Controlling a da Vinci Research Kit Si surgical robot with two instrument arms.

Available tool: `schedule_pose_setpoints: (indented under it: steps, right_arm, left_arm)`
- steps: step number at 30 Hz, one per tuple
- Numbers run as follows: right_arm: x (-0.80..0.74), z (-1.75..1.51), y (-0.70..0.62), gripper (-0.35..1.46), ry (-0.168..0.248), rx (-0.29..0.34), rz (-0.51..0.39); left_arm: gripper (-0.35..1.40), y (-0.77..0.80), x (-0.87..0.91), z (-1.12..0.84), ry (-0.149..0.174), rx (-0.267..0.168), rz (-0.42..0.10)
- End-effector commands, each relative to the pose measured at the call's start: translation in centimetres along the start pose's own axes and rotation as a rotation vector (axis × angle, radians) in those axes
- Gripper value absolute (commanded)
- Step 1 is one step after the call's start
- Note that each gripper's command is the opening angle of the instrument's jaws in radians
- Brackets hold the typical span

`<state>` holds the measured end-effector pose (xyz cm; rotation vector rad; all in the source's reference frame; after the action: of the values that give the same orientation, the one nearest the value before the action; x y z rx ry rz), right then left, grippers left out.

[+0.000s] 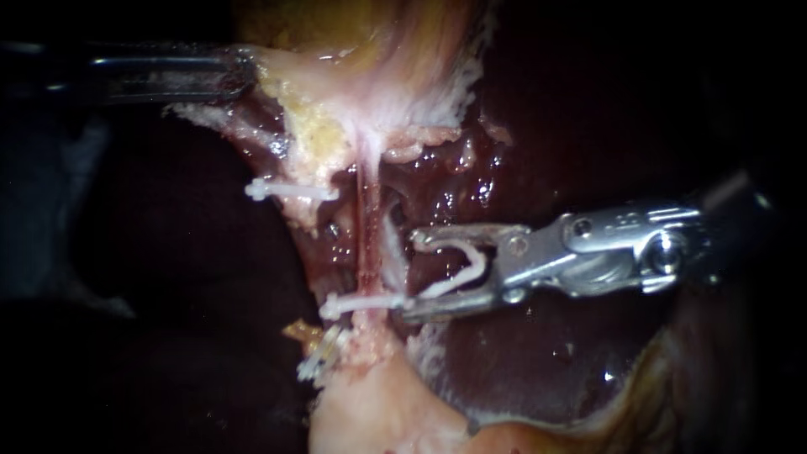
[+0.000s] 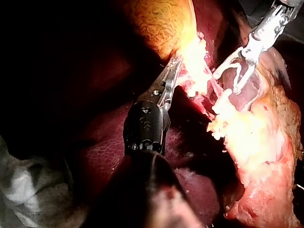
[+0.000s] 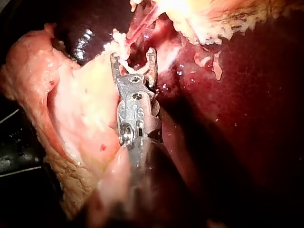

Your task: Clipping second clip right tube

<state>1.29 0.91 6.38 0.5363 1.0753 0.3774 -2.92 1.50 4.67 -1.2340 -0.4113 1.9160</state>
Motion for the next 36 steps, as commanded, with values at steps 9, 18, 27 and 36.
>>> schedule_pose_setpoints:
  steps: [9,18,27,36]
  right_arm:
    - [-0.11,0.37,0.03,0.50,0.040,0.042,0.072]
    - [-0.05,0.60,0.04,0.50,0.084,0.088,0.115]
    - [-0.02,0.75,0.03,0.49,0.097,0.142,0.141]
    - [0.04,0.71,-0.12,0.50,0.164,0.213,0.149]
  left_arm:
    - [-0.35,0.00,0.00,0.00,0.000,0.000,0.000]
    - [-0.35,0.00,0.00,0.00,0.000,0.000,0.000]
    - [-0.35,0.00,-0.01,0.00,0.000,0.001,0.001]
    - [-0.35,0.00,-0.02,0.00,0.000,0.000,0.001]
